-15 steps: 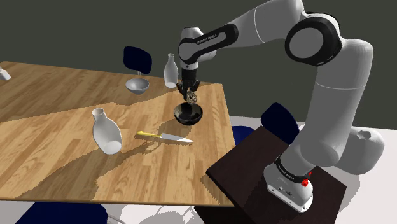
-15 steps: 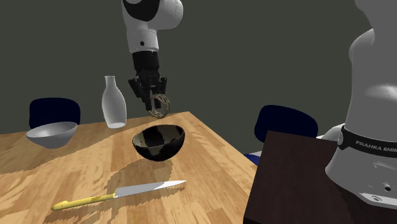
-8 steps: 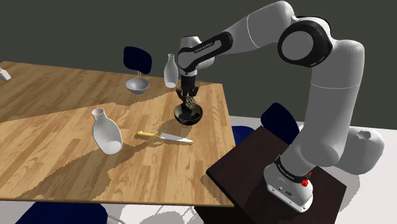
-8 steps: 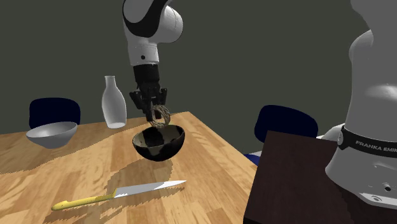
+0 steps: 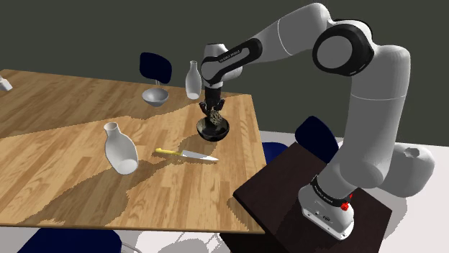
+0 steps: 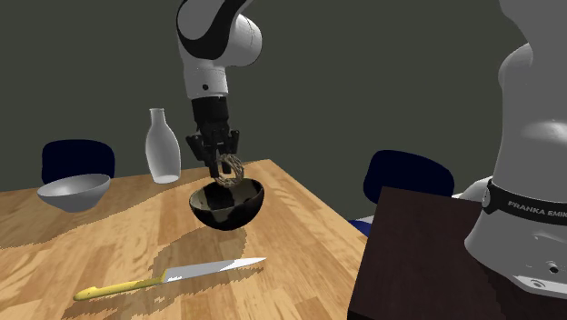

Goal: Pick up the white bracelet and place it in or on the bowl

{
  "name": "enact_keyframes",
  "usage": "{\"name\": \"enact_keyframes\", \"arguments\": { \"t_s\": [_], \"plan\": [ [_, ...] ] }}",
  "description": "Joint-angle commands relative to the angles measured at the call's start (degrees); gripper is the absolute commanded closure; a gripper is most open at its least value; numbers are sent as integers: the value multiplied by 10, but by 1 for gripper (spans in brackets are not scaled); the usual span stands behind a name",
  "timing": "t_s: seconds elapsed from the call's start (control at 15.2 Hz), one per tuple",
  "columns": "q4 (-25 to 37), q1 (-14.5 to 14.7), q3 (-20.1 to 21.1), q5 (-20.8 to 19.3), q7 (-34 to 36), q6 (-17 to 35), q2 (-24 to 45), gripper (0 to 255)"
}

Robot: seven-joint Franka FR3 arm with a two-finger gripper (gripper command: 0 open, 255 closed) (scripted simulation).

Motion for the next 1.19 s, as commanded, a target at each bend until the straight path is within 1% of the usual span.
{"name": "enact_keyframes", "arguments": {
  "t_s": [0.0, 0.33, 0.59, 1.12],
  "plan": [
    [0, 0, 0, 0, 0, 0, 0, 0],
    [0, 0, 0, 0, 0, 0, 0, 0],
    [40, -4, -3, -4, 3, -65, -25, 0],
    [40, -4, -3, -4, 3, -65, -25, 0]
  ]
}}
